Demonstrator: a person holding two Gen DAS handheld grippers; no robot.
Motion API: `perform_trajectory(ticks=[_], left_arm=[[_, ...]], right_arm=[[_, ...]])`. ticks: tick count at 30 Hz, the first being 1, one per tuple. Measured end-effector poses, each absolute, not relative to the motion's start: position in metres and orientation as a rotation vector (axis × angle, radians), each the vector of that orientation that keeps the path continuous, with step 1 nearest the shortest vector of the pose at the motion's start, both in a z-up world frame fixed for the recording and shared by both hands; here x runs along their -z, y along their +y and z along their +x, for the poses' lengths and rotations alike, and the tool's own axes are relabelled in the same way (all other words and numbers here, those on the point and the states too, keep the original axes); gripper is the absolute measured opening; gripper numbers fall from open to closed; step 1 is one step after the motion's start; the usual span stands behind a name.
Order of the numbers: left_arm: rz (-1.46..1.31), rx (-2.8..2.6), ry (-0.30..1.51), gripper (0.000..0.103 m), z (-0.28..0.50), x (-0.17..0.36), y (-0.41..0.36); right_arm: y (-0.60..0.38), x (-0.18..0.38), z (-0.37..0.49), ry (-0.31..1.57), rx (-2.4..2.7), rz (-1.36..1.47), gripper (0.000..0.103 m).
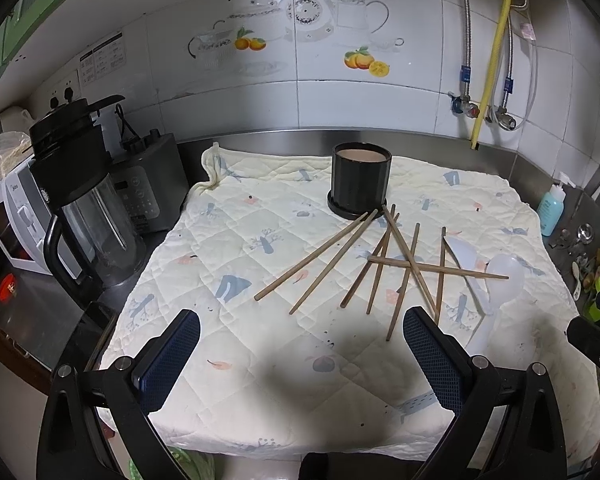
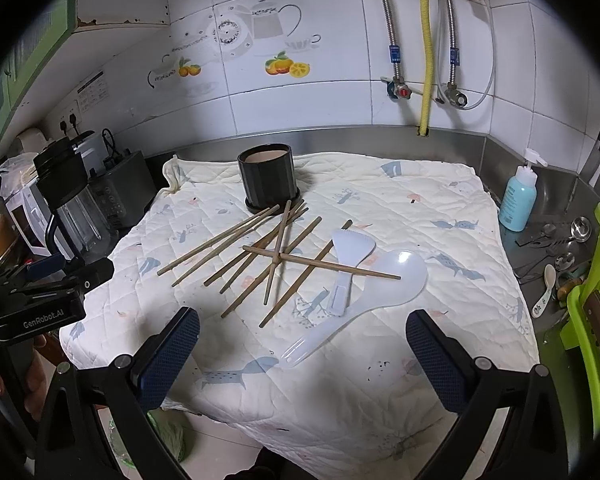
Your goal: Organize utensils
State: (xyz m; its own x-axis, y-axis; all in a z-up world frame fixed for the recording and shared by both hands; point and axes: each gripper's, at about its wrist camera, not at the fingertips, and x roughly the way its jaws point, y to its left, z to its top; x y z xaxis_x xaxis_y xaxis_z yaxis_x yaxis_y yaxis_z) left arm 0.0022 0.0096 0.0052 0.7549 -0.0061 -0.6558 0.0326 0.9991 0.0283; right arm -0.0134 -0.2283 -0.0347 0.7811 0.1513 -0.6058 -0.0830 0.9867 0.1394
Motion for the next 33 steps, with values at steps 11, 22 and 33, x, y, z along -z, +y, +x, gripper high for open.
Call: perform_trajectory(ticks=[11,22,33], left_arm=[[0.038,0.017,0.726,0.103,0.009,-0.002,0.013],[0.044,0.029,0.747,0.103,0.024,0.004,0.011],[0.034,0.078,0.781,0.103,0.053,0.013,0.012]], right_arm=[[-0.226,0.034,-0.012,0.669,-0.13,0.098,0.103],[-0.226,0.035,-0.006,0.678,-0.135,0.089,0.103],[-0.225,0.039,0.015,0.702,-0.133,0.094,0.103]])
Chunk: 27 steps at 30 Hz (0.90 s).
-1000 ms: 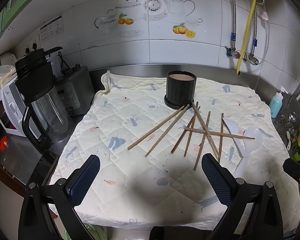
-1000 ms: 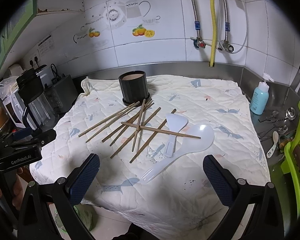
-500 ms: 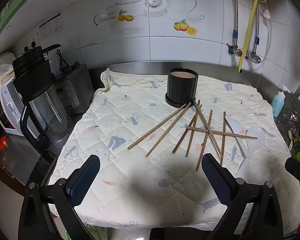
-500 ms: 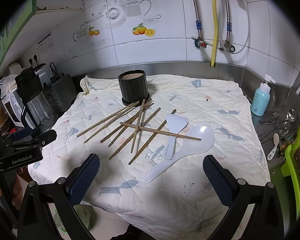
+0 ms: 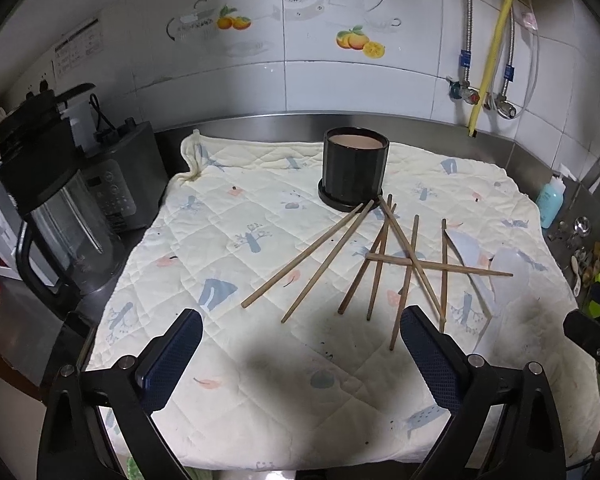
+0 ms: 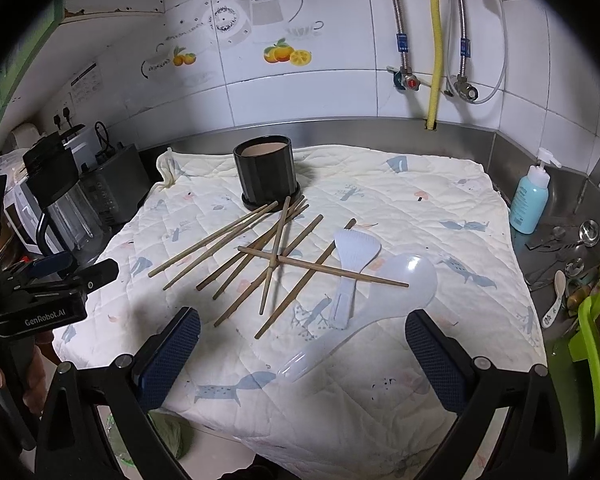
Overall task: Organize utensils
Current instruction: 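Move the left tool down toward the wooden chopsticks beside the black holder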
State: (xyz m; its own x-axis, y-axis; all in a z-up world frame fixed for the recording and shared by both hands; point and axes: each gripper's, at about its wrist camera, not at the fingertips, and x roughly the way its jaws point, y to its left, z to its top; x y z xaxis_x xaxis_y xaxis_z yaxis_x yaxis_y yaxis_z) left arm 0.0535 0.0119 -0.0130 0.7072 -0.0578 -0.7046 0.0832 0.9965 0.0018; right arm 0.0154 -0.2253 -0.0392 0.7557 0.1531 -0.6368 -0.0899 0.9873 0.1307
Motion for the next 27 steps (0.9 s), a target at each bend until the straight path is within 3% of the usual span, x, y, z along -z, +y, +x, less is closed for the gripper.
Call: perform_trajectory(ticks=[10,16,23,27], left_arm=[[0.056,0.095,0.811,0.09,0.095,0.024,0.018],[0.059,0.114,0.838,0.086,0.123,0.033,0.02],[0.061,0.121,0.864,0.071,0.153,0.044,0.022],[0.057,0.118,0.878,0.07,0.169,0.052,0.027]], right_arm=[[-0.225,0.05,0.039,0.753,-0.121,0.117,0.102],[-0.225,0.056,0.056,0.778,-0.11,0.133,0.095],[-0.229,0.065,0.079,0.827,-0.091,0.143,0.08],[-0.234,0.07,0.09,0.849,-0.074,0.159,0.072]])
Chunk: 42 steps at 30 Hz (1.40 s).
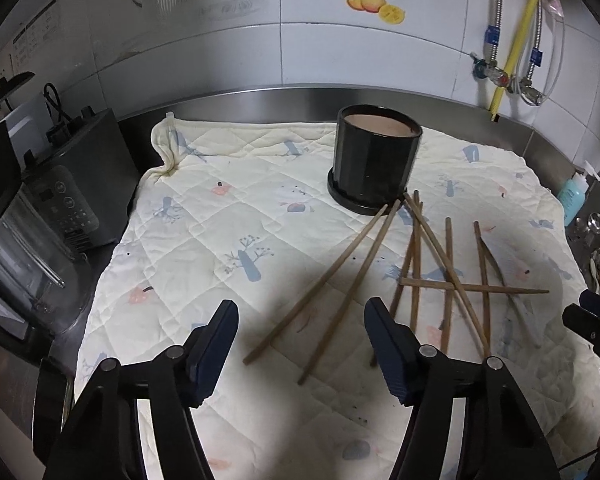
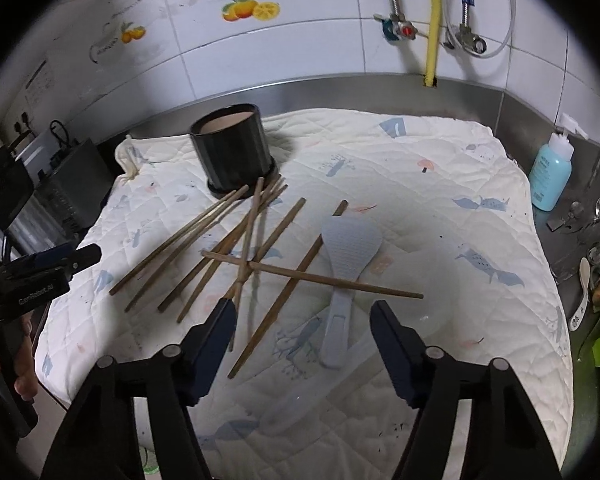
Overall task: Organize utensils
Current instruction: 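Move the left tool down toward the wooden chopsticks beside the black holder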
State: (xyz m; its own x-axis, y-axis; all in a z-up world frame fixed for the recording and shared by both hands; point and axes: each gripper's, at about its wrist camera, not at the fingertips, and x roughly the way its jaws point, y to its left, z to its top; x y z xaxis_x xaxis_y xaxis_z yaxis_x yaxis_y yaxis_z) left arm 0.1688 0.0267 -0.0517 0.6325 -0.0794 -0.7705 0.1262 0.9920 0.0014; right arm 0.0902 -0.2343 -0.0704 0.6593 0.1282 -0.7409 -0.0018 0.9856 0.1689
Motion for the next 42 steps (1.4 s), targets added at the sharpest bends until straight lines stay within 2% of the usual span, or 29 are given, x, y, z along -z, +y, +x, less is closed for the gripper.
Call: perform_trajectory(ticks=[3,12,23,42], left_arm=[[0.059,0.124,0.892,0.068,0.18,0.058,0.027],[0.055,0.14,0.926,0.067,0.204,0.073,0.027],[0.048,0.192,0.951,0.066,0.221,0.079,0.017],[-0.001,0.346,0.986,0.066,0.283,0.066,-0.069]], right_arm=[[-0.238,0.077,0.096,0.873,-0.061,0.176,0.063],[-0.242,0.088,0.11,0.916,-0.038,0.222,0.05],[-0.253,0.095,0.116,0.937,0.011,0.277,0.05],[-0.268,0.104,0.12,0.962,0.036,0.289,0.05]])
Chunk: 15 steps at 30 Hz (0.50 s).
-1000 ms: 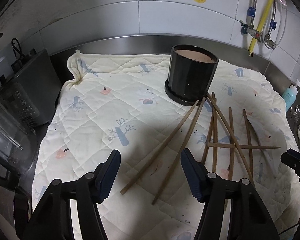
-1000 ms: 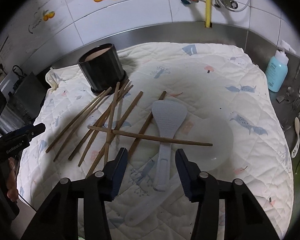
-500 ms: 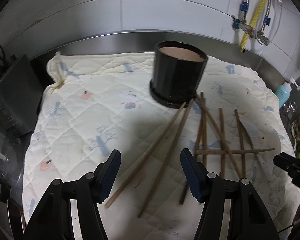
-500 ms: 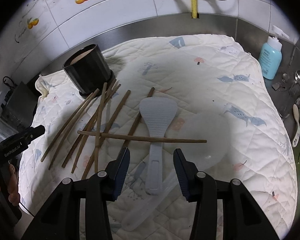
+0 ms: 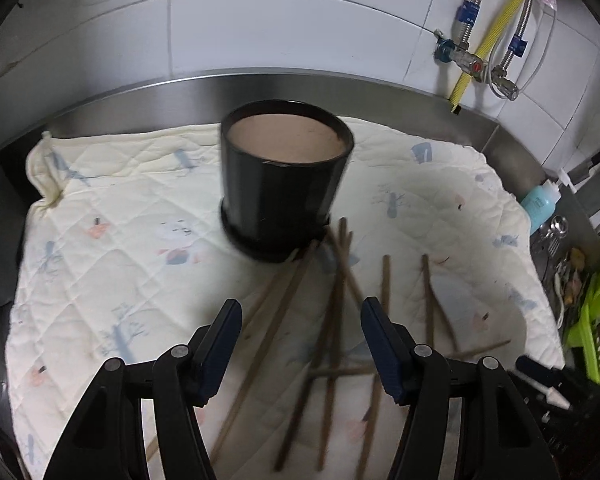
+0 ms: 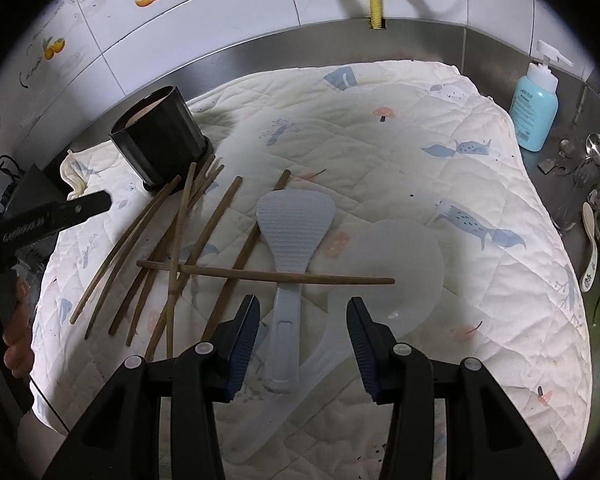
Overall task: Organize utensils
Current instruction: 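Move the left tool down toward the wooden chopsticks beside the black holder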
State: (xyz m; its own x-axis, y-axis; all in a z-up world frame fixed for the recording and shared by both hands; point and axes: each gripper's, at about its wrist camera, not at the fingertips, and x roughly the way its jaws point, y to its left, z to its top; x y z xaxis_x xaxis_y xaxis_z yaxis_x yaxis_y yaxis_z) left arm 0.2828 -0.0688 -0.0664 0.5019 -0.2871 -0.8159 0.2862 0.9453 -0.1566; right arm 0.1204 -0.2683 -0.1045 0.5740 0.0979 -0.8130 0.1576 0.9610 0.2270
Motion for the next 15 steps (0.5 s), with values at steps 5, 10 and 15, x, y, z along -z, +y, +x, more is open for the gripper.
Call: perform_trajectory(ticks=[5,10,15], left_arm=[[-0.014,0.359,1.023,0.057,0.301,0.081,-0.091],[-0.025,0.369,1.063,0.046,0.321,0.102,-0.111],[-0.028,0.359,1.083,0.044,0.338,0.118,-0.123]], right_arm=[[-0.271,0.109,0.121,0.969,0.025,0.301,0.05],[-0.275,0.111,0.119,0.97,0.025,0.321,0.05],[-0.282,0.111,0.116,0.962,0.03,0.334,0.05]])
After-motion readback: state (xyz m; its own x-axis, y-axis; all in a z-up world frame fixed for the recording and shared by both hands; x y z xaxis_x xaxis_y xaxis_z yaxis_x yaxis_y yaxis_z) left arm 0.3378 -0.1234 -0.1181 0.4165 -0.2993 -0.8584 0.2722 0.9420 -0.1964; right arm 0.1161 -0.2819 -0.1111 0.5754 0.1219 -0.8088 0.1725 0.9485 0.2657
